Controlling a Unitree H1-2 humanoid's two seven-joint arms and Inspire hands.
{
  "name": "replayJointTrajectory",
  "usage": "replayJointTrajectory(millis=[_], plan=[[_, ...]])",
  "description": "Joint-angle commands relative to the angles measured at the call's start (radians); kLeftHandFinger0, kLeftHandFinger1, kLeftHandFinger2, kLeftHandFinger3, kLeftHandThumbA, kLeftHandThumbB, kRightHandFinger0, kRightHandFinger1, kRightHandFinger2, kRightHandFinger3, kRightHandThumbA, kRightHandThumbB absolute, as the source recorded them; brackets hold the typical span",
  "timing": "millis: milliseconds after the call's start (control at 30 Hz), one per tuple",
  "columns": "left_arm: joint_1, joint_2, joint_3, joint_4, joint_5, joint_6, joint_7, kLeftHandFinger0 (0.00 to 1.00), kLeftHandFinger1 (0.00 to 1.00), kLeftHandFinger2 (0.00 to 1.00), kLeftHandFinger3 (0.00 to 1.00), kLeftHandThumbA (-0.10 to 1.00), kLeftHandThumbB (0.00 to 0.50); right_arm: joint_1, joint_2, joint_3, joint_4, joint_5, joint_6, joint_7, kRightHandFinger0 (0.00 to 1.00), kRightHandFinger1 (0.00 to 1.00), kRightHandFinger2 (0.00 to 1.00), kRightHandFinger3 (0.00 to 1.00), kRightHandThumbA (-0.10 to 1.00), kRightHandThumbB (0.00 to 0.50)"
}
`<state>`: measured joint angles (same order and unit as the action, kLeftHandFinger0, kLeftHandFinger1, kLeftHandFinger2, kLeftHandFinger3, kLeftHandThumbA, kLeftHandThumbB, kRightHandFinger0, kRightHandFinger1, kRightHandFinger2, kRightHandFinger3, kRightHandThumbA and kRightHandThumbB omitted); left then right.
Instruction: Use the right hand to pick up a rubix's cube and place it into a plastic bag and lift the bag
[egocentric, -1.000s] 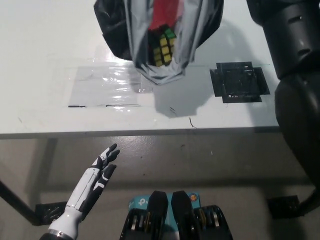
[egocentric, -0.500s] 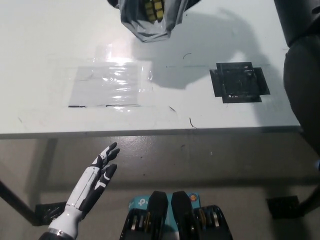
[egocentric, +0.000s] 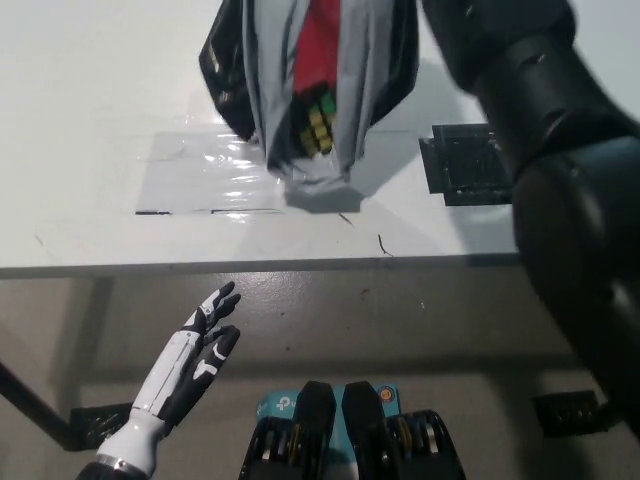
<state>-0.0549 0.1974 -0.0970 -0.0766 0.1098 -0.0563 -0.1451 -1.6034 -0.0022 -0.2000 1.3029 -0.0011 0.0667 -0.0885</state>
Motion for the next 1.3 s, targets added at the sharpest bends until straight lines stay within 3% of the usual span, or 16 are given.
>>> replayJointTrajectory(millis=[0, 133, 233, 367, 500, 533, 567, 600, 633, 700, 733, 867, 1033, 1100, 1167, 1267], plan=[[-0.016, 0.008, 0.001, -0.037, -0.007, 0.006, -0.014, 0.92, 1.0, 1.0, 1.0, 0.92, 0.057, -0.03, 0.026, -0.007, -0.014, 0.045, -0.099, -0.012, 0.0, 0.21, 0.61, 0.35, -0.1, 0.177], [-0.025, 0.013, -0.001, -0.033, 0.0, 0.003, -0.016, 0.91, 1.0, 1.0, 1.0, 0.93, 0.082, 0.004, 0.044, -0.02, -0.006, 0.062, -0.101, -0.011, 0.0, 0.25, 0.68, 0.58, -0.1, 0.195], [-0.032, 0.015, -0.004, -0.029, 0.005, -0.003, -0.016, 0.89, 1.0, 1.0, 1.0, 0.94, 0.084, 0.015, 0.044, -0.006, 0.004, 0.052, -0.08, -0.026, 0.0, 0.25, 0.75, 0.58, -0.1, 0.204], [-0.033, 0.014, -0.004, -0.033, -0.004, 0.004, -0.021, 0.9, 1.0, 1.0, 1.0, 0.93, 0.09, 0.021, 0.033, 0.005, 0.014, 0.044, -0.064, -0.034, 0.0, 0.26, 0.56, 0.52, -0.1, 0.186], [-0.04, 0.015, -0.004, -0.038, -0.004, 0.018, -0.024, 0.92, 1.0, 1.0, 1.0, 0.93, 0.114, 0.01, 0.001, 0.059, 0.05, -0.004, -0.032, -0.069, 0.0, 0.22, 0.67, 0.61, -0.1, 0.179], [-0.042, 0.017, -0.006, -0.039, -0.001, 0.02, -0.025, 0.92, 1.0, 1.0, 1.0, 0.94, 0.12, 0.006, -0.008, 0.085, 0.061, -0.029, -0.017, -0.088, 0.0, 0.22, 0.69, 0.57, -0.1, 0.177], [-0.043, 0.017, -0.007, -0.041, 0.003, 0.024, -0.025, 0.92, 1.0, 1.0, 1.0, 0.95, 0.127, 0.001, -0.02, 0.124, 0.071, -0.06, 0.008, -0.088, 0.13, 0.41, 0.91, 0.79, -0.02, 0.192], [-0.043, 0.016, -0.007, -0.042, 0.008, 0.026, -0.024, 0.92, 1.0, 1.0, 1.0, 0.95, 0.127, -0.004, -0.033, 0.164, 0.078, -0.087, 0.035, -0.063, 0.62, 0.85, 1.0, 1.0, 0.19, 0.245], [-0.043, 0.016, -0.008, -0.042, 0.009, 0.025, -0.024, 0.92, 1.0, 1.0, 1.0, 0.94, 0.121, -0.008, -0.039, 0.188, 0.083, -0.102, 0.047, -0.041, 0.81, 1.0, 1.0, 1.0, 0.27, 0.247], [-0.044, 0.016, -0.008, -0.042, 0.01, 0.023, -0.024, 0.92, 1.0, 1.0, 1.0, 0.94, 0.121, -0.012, -0.047, 0.217, 0.087, -0.115, 0.058, -0.019, 0.89, 1.0, 1.0, 1.0, 0.31, 0.25], [-0.046, 0.016, -0.008, -0.039, 0.008, 0.017, -0.026, 0.92, 1.0, 1.0, 1.0, 0.94, 0.125, -0.019, -0.064, 0.311, 0.095, -0.183, 0.063, 0.045, 1.0, 1.0, 1.0, 1.0, 0.55, 0.403], [-0.044, 0.016, -0.009, -0.045, 0.008, 0.023, -0.028, 0.91, 1.0, 1.0, 1.0, 0.93, 0.126, -0.033, -0.089, 0.455, 0.105, -0.249, 0.071, 0.158, 1.0, 1.0, 1.0, 1.0, 0.63, 0.5], [-0.043, 0.015, -0.011, -0.045, 0.008, 0.024, -0.031, 0.92, 1.0, 1.0, 1.0, 0.93, 0.132, -0.037, -0.112, 0.515, 0.104, -0.239, 0.045, 0.295, 1.0, 1.0, 1.0, 1.0, 0.56, 0.5], [-0.042, 0.014, -0.008, -0.05, 0.004, 0.035, -0.032, 0.92, 1.0, 1.0, 1.0, 0.93, 0.144, -0.038, -0.121, 0.55, 0.103, -0.258, 0.011, 0.349, 1.0, 1.0, 1.0, 1.0, 0.57, 0.5], [-0.041, 0.015, -0.008, -0.052, 0.004, 0.037, -0.033, 0.92, 1.0, 1.0, 1.0, 0.93, 0.147, -0.058, -0.132, 0.622, 0.102, -0.312, -0.011, 0.458, 1.0, 1.0, 1.0, 1.0, 0.73, 0.48], [-0.038, 0.016, -0.008, -0.053, 0.002, 0.04, -0.034, 0.92, 1.0, 1.0, 1.0, 0.93, 0.15, -0.069, -0.14, 0.633, 0.092, -0.301, -0.004, 0.524, 1.0, 1.0, 1.0, 1.0, 0.68, 0.462]])
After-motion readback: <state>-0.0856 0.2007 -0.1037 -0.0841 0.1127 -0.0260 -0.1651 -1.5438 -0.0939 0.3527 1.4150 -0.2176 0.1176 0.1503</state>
